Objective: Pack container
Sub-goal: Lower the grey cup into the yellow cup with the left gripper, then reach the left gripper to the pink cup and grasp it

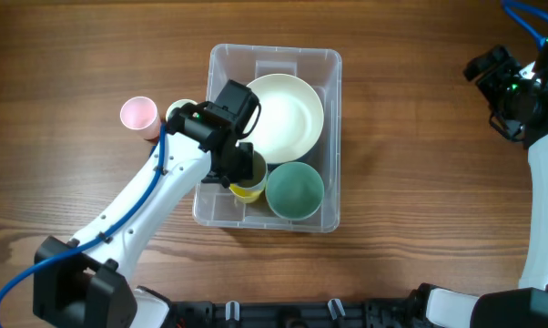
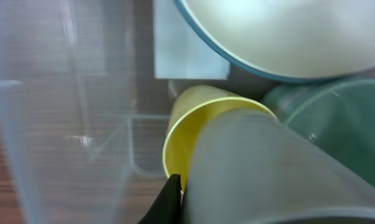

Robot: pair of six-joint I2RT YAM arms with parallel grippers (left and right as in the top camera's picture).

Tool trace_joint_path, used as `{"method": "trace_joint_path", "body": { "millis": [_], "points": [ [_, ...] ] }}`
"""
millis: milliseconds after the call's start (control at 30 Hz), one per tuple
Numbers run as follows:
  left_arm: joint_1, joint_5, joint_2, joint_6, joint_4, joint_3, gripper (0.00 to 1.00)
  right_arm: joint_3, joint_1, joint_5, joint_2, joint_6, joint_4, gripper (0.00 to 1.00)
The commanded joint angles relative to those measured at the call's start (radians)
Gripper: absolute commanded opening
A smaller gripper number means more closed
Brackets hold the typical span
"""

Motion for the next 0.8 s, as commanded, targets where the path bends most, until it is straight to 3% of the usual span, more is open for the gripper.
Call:
{"method": "trace_joint_path", "body": {
  "millis": [0, 100, 133, 167, 400, 467, 600, 767],
  "points": [
    [0.037, -0.043, -0.048, -0.024, -0.004, 0.0, 0.08, 0.008, 0.002, -0.005, 0.01, 0.007, 0.003, 0.99],
    [0.043, -0.043, -0.057, -0.02, -0.008, 0.0, 0.12, 0.008, 0.002, -0.005, 0.01, 0.007, 0.003, 1.0],
    [0.043, -0.043, -0.056, -0.021, -0.008, 0.0, 0.27, 0.008, 0.002, -0.005, 0.01, 0.007, 0.002, 1.0],
    [0.043, -0.043, -0.057, -0.021, -0.008, 0.0, 0.48, 0.008, 0.002, -0.005, 0.01, 0.007, 0.003, 1.0],
    [0.137, -0.105, -0.134, -0.021, -0.01, 0.077, 0.85, 0.008, 0.002, -0.005, 0.01, 0.007, 0.002, 1.0],
    [0.237, -0.137, -0.154, -0.021, 0.021, 0.077, 0.91, 0.008, 0.002, -0.005, 0.01, 0.007, 0.003, 1.0],
    [0.48, -0.119, -0.114, -0.022, 0.103, 0.077, 0.92, 0.008, 0.002, -0.005, 0.01, 0.007, 0.002, 1.0],
    [0.696, 0.057, 0.0, -0.02, 0.235, 0.077, 0.86, 0.008, 0.002, -0.005, 0.01, 0.007, 0.003, 1.0]
  ]
}}
